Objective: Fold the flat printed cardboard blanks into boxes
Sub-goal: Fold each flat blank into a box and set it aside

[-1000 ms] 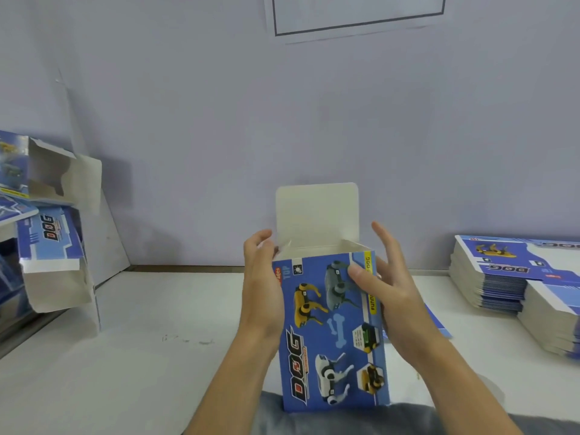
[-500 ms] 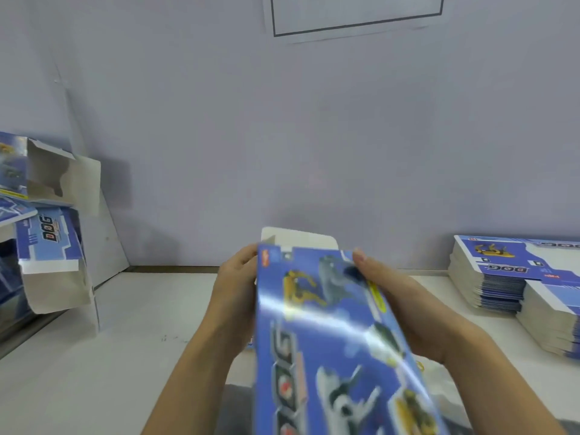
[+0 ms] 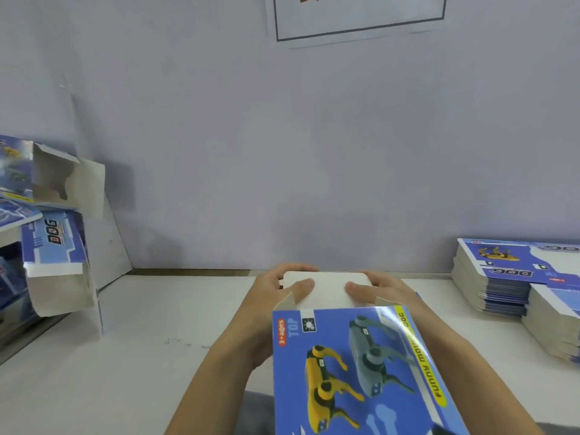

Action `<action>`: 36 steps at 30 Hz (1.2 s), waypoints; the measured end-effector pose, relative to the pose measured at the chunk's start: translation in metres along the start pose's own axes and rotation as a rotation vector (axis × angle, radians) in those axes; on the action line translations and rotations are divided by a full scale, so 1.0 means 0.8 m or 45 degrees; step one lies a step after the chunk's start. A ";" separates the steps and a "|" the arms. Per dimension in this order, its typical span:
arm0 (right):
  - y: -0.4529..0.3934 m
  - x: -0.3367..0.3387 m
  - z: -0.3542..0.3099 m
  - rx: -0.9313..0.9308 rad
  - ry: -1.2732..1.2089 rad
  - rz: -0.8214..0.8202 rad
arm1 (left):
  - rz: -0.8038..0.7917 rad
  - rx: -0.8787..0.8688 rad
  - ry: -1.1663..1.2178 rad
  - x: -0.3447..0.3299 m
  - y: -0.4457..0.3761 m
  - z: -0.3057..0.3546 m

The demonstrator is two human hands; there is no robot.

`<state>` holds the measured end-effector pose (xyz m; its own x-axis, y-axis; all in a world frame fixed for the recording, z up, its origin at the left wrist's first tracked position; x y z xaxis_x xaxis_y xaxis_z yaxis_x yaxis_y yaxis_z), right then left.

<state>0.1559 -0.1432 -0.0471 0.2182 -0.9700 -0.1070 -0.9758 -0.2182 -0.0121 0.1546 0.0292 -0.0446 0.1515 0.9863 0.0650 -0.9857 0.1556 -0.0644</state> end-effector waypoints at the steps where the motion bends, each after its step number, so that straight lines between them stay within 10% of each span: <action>1: -0.003 -0.001 0.002 0.047 -0.016 -0.026 | 0.018 -0.024 -0.036 0.001 0.002 0.004; 24: 0.008 0.033 -0.008 0.141 -0.219 0.309 | 0.092 -0.059 0.122 0.001 0.017 0.024; 29: 0.009 0.064 -0.015 0.193 -0.413 0.486 | -0.220 0.065 0.107 -0.020 0.027 0.044; 36: 0.020 0.043 -0.057 0.410 -0.381 0.454 | -0.155 -0.314 0.203 -0.017 0.039 0.070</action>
<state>0.1481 -0.1851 -0.0054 -0.0926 -0.8949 -0.4366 -0.9531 0.2065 -0.2212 0.1175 0.0176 0.0080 0.2959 0.9527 -0.0689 -0.9150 0.2620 -0.3069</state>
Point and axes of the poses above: each hand's wrist, its own y-axis away from the middle knuckle, its own x-axis out of the back of the hand, z = x × y, the point moved 6 cm from there along -y, towards the middle knuckle, and after that the axes turned 2 degrees about -y, right-handed, at the moved point
